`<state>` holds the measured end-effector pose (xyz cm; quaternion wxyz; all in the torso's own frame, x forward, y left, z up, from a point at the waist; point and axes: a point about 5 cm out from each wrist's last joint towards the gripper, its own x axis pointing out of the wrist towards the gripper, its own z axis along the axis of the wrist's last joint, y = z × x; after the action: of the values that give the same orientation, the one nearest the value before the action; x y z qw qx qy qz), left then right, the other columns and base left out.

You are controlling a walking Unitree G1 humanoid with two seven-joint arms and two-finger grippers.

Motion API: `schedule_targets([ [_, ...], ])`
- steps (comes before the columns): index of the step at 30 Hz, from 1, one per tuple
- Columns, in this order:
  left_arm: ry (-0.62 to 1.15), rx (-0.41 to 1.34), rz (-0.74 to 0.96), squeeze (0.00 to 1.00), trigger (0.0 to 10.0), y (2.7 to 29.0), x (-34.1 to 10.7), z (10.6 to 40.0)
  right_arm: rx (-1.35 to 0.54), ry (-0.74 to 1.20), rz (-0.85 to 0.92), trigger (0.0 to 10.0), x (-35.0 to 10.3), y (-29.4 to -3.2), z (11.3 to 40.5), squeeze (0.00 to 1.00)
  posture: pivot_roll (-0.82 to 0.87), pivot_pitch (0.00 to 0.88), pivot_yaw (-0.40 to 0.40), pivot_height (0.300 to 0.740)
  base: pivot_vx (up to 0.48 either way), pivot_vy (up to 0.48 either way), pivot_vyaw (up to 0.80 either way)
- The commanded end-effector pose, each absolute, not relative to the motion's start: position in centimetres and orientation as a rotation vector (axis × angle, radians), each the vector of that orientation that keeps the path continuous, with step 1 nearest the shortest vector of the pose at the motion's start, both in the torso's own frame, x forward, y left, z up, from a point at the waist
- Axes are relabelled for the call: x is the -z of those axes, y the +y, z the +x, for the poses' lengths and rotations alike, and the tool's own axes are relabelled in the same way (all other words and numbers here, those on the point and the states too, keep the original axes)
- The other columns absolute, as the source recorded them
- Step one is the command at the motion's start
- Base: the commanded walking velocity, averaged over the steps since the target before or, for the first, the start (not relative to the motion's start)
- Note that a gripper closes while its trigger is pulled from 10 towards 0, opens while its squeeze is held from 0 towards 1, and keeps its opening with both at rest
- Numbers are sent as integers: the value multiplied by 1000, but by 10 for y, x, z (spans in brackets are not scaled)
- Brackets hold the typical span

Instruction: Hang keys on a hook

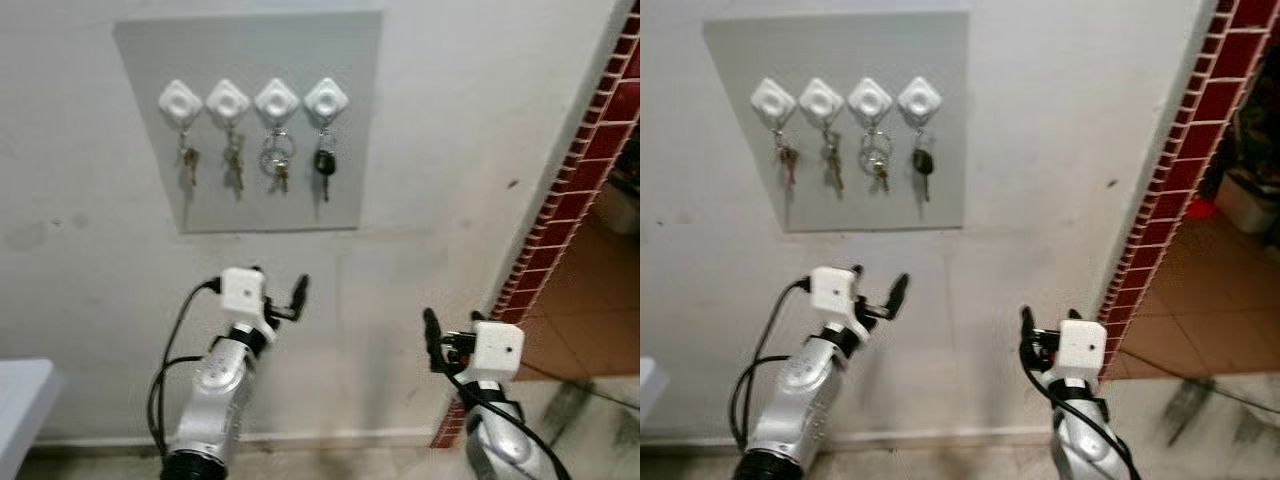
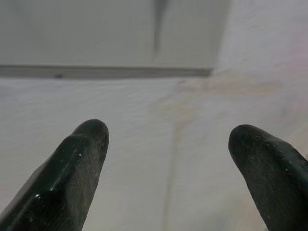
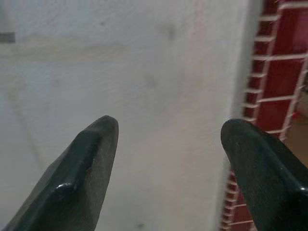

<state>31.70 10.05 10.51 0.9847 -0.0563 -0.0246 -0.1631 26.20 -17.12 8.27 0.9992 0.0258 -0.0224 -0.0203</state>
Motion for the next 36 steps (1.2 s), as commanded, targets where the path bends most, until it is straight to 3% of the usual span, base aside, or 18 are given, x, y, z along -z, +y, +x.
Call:
schedule_targets([
  [1, -42, 297, -101, 0, 10000, 110, -103, 317, 19, -61, 65, 10000, -86, -164, 262, 0, -105, 0, 68, 740, 0, -480, 0],
  [29, -34, 292, -108, 0, 10000, 111, -101, 315, 12, -57, 74, 10000, -86, -163, 258, 0, -101, 14, 62, 740, 0, -480, 0],
  [36, -31, 285, -106, 0, 10000, 111, -100, 314, 11, -57, 76, 10000, -86, -163, 256, 0, -102, 19, 61, 740, 0, -181, 0],
])
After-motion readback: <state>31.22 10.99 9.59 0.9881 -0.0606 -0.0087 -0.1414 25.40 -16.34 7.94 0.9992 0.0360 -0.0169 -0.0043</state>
